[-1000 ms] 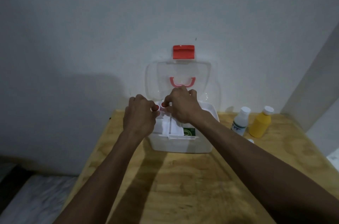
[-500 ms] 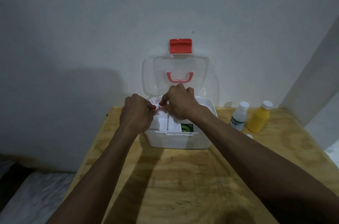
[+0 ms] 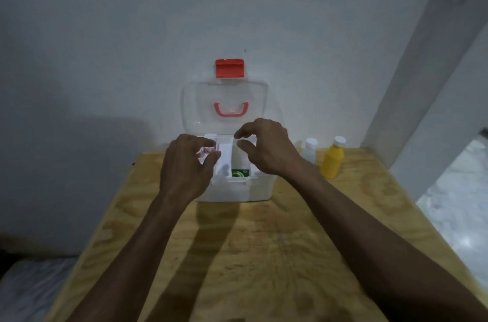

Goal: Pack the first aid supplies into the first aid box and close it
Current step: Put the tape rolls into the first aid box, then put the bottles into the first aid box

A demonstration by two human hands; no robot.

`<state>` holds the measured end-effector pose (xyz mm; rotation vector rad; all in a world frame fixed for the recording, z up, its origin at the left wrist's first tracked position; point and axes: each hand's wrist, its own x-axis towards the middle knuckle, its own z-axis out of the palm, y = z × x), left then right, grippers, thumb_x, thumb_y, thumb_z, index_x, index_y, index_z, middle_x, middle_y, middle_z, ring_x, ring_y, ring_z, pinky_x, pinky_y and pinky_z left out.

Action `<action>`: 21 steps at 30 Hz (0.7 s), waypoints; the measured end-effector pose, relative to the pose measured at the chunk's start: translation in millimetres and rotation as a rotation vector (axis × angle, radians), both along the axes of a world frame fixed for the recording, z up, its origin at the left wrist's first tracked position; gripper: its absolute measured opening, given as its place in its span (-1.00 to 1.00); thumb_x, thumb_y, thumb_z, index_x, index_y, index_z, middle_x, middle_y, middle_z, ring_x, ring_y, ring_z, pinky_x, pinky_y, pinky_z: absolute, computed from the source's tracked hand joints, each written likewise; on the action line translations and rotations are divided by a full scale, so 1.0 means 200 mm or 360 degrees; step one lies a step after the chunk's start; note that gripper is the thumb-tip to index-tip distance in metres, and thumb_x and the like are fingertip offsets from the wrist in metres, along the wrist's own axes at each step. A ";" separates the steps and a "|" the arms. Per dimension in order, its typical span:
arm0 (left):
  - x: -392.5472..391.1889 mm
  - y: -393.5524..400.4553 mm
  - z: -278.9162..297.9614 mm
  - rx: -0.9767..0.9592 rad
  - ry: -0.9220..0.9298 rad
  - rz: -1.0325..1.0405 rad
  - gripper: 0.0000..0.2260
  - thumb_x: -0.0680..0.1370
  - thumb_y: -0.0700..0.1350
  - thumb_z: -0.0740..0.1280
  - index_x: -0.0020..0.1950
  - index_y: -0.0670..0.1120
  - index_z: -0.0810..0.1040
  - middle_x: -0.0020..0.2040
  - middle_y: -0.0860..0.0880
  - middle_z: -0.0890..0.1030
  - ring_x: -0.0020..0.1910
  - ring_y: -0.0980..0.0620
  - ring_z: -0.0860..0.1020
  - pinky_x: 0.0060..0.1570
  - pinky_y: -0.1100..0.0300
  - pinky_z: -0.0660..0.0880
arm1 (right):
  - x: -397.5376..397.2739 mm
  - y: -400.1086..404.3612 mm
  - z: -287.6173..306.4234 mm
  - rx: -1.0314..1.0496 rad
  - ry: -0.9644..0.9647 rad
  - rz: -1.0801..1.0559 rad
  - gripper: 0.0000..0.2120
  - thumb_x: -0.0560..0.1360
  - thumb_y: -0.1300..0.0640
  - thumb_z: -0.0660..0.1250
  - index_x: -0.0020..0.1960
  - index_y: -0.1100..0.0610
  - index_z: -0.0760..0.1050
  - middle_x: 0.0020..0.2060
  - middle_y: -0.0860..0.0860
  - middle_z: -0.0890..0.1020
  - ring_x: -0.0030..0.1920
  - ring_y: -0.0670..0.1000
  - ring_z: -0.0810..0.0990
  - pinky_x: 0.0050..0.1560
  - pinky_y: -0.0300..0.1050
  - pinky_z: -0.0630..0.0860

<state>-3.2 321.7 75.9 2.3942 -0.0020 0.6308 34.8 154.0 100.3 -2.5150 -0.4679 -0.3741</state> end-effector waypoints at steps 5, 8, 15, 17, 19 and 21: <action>-0.15 -0.29 -0.03 -0.0222 -0.0190 -0.0176 -0.72 0.49 -0.07 0.45 0.20 -0.03 0.62 0.18 -0.03 0.64 0.10 0.01 0.57 0.10 -0.07 0.57 | -0.20 -0.32 -0.04 0.0363 -0.0201 -0.0145 -0.86 0.51 0.12 0.40 0.05 0.08 0.66 -0.06 -0.04 0.70 -0.05 -0.09 0.62 0.01 -0.33 0.44; -0.19 -0.50 -0.06 -0.0367 -0.0266 -0.0343 -0.69 0.52 -0.10 0.43 0.25 -0.03 0.59 0.20 -0.03 0.63 0.13 0.05 0.56 0.12 0.02 0.57 | -0.24 -0.53 -0.08 0.0493 -0.0365 -0.0368 -0.88 0.50 0.16 0.41 0.02 0.08 0.66 -0.14 -0.07 0.69 -0.16 -0.16 0.61 -0.08 -0.47 0.42; -0.05 -0.89 -0.20 -0.0348 -0.0293 -0.0371 -0.67 0.58 -0.10 0.34 0.34 -0.05 0.51 0.26 -0.07 0.58 0.23 -0.02 0.52 0.23 0.23 0.43 | -0.12 -0.81 -0.27 0.0636 -0.0507 -0.0739 -0.74 0.52 0.10 0.41 0.19 0.08 0.60 -0.02 0.02 0.66 0.00 0.02 0.61 0.11 0.02 0.52; 0.02 -0.96 -0.25 -0.0371 -0.0205 -0.0333 -0.66 0.59 -0.08 0.32 0.37 -0.04 0.48 0.31 -0.09 0.54 0.28 -0.04 0.49 0.29 0.12 0.44 | -0.07 -0.84 -0.32 0.0625 -0.0477 -0.0761 -0.71 0.53 0.05 0.39 0.24 0.06 0.58 0.11 0.04 0.65 0.12 0.07 0.57 0.20 -0.05 0.43; 0.10 -1.02 -0.30 -0.0383 -0.0146 -0.0280 -0.65 0.60 -0.05 0.29 0.39 -0.03 0.47 0.34 -0.09 0.51 0.31 -0.05 0.47 0.30 -0.03 0.44 | -0.03 -0.84 -0.38 0.0627 -0.0462 -0.0784 -0.70 0.54 0.03 0.38 0.25 0.05 0.58 0.16 0.04 0.64 0.18 0.09 0.53 0.19 -0.17 0.31; 0.16 -1.05 -0.34 -0.0396 -0.0118 -0.0223 -0.66 0.61 -0.03 0.28 0.38 0.00 0.48 0.36 -0.07 0.50 0.33 -0.05 0.45 0.30 -0.07 0.44 | 0.00 -0.84 -0.42 0.0588 -0.0482 -0.0804 -0.72 0.54 0.03 0.39 0.23 0.04 0.60 0.14 0.04 0.65 0.17 0.10 0.53 0.15 -0.19 0.29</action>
